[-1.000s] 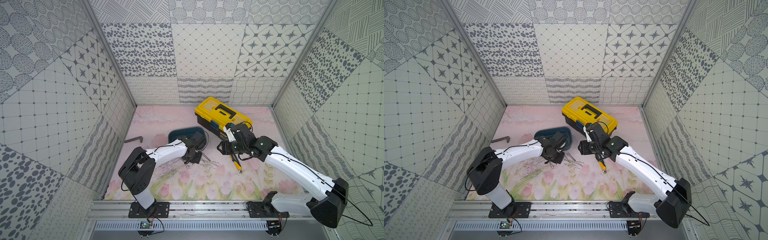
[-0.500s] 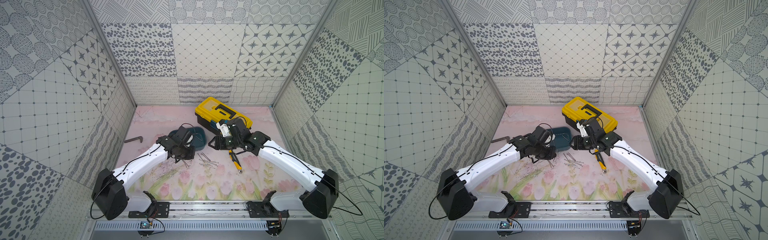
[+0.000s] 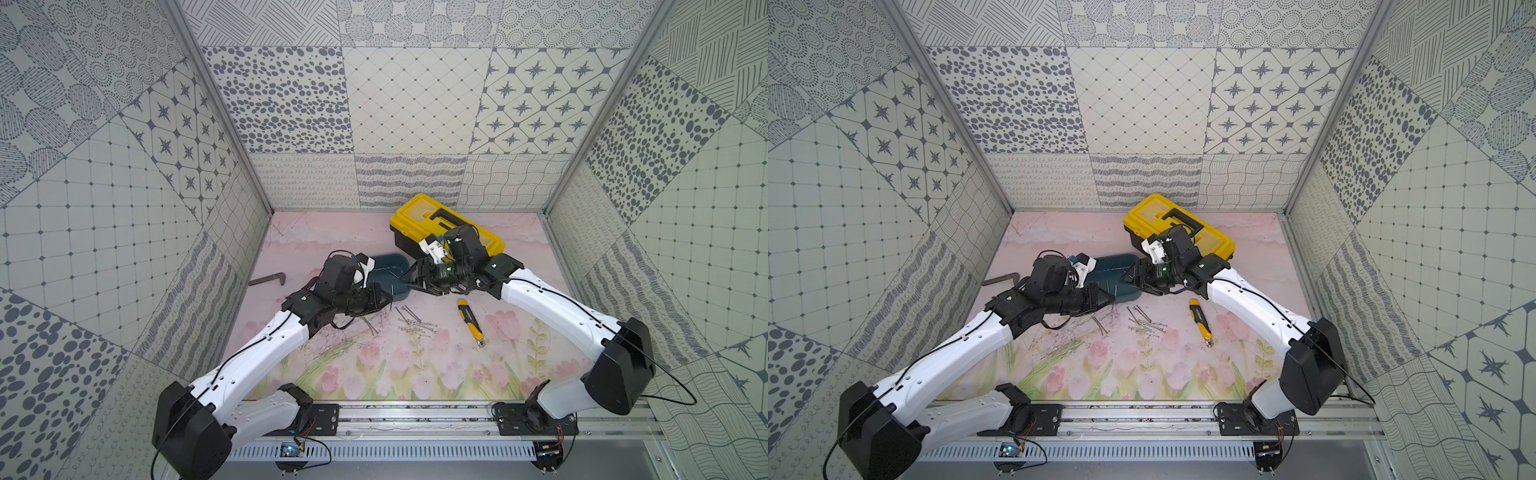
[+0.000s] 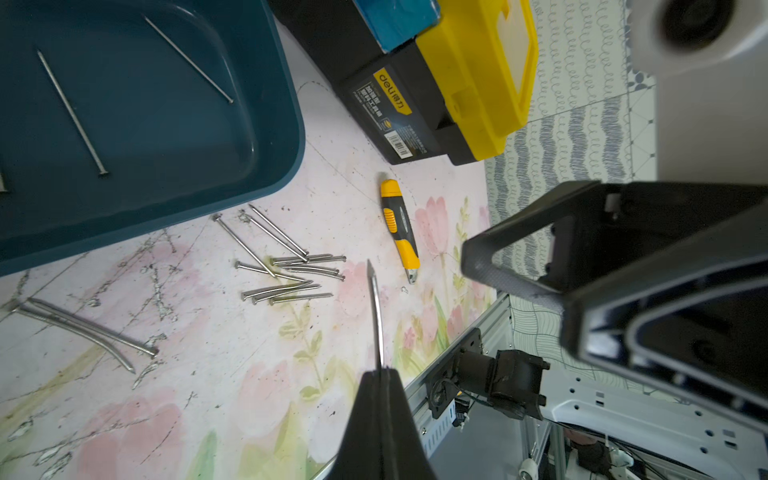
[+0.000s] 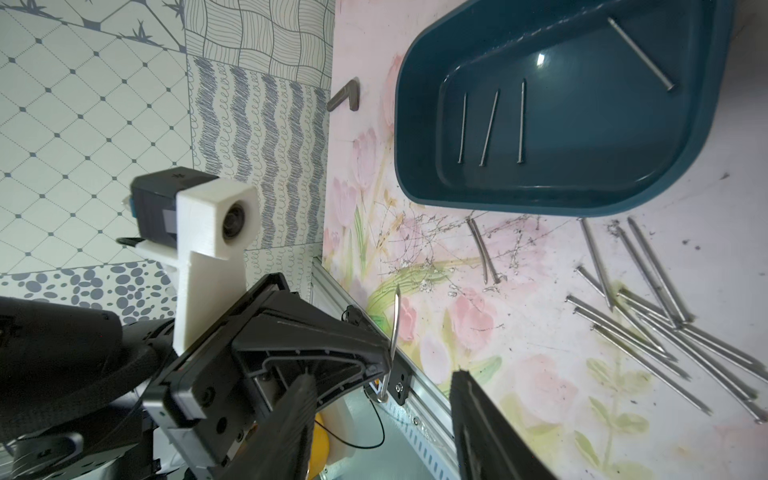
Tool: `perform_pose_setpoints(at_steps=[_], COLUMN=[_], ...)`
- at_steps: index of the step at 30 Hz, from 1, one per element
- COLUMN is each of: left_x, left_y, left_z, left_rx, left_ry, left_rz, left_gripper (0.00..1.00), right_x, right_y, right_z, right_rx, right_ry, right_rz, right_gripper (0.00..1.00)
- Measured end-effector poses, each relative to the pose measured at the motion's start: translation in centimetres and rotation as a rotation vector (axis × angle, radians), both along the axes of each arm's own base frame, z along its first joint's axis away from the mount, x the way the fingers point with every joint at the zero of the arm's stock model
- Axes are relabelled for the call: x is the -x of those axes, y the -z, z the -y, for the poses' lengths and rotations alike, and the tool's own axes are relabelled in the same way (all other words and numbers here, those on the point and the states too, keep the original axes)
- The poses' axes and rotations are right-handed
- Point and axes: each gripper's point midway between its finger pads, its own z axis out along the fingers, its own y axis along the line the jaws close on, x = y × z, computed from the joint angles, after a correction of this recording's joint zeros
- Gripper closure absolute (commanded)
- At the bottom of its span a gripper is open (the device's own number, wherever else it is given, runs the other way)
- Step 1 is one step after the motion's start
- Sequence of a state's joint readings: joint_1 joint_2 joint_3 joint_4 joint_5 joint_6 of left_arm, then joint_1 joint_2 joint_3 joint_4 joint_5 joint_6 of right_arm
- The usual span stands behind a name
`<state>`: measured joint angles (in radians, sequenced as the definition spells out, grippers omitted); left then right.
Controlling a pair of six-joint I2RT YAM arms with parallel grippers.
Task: Put the nails on the desktop into the storage box
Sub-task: Pick up the nail from the center of the board.
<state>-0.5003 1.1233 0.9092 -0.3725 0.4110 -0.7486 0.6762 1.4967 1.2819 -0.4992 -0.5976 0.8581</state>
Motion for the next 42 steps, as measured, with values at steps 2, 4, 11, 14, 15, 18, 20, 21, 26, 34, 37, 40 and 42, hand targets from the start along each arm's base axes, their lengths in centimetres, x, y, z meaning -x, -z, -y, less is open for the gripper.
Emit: perform_pose_setpoints(at_steps=[2,4,11,14,15,18,20,21,26,34,37,40,42], left_x=[-0.3,-0.5,-0.7,-0.6,-0.6,-0.5,-0.5,-0.5,-0.4,-0.4,-0.5,-0.5,-0.4], left_y=[-0.7,-1.2,-2.2,-2.3,-2.3,-2.3,-2.3,-2.3,-2.3,-2.8,-3.0,-3.0,-3.1], left_z=[0.2,0.3,0.7,0.8,0.8,0.8,0.9,0.9,0.8,0.9,0.9,0.9,0.9], left_rx=[0.032,0.057,0.100,0.109,0.110,0.114,0.117,0.118,0.122,0.135,0.139,0.140,0.141], left_ry=[-0.007,-0.007,-0.007,-0.004,-0.004,-0.004,-0.003,-0.003,-0.005,-0.001,0.000,0.000,0.000], left_rz=[0.008,0.016,0.032,0.027,0.026,0.019,0.015,0.014,0.012,0.025,0.033,0.036,0.037], left_gripper=[1.00,1.00,1.00,1.00,1.00,1.00,1.00,1.00,1.00,1.00,1.00,1.00,1.00], right_x=[0.2,0.3,0.6,0.8,0.9,1.0,0.9,1.0,0.8,0.2,0.1,0.0,-0.1], right_y=[0.0,-0.1,-0.6,-0.7,-0.8,-0.9,-1.0,-1.0,-0.5,0.1,0.1,0.1,0.1], right_z=[-0.3,-0.4,-0.8,-1.1,-1.2,-1.4,-1.5,-1.6,-1.9,-2.3,-2.4,-2.5,-2.6], right_rx=[-0.015,-0.026,-0.051,-0.058,-0.060,-0.067,-0.072,-0.074,-0.071,-0.068,-0.073,-0.077,-0.080], right_ry=[-0.007,-0.013,-0.024,-0.028,-0.030,-0.030,-0.028,-0.029,-0.024,-0.010,-0.005,-0.002,-0.001], right_rz=[-0.025,-0.037,-0.050,-0.052,-0.053,-0.055,-0.055,-0.056,-0.072,-0.085,-0.084,-0.087,-0.087], right_gripper=[0.42,0.42,0.45,0.48,0.49,0.55,0.57,0.59,0.63,0.68,0.71,0.74,0.78])
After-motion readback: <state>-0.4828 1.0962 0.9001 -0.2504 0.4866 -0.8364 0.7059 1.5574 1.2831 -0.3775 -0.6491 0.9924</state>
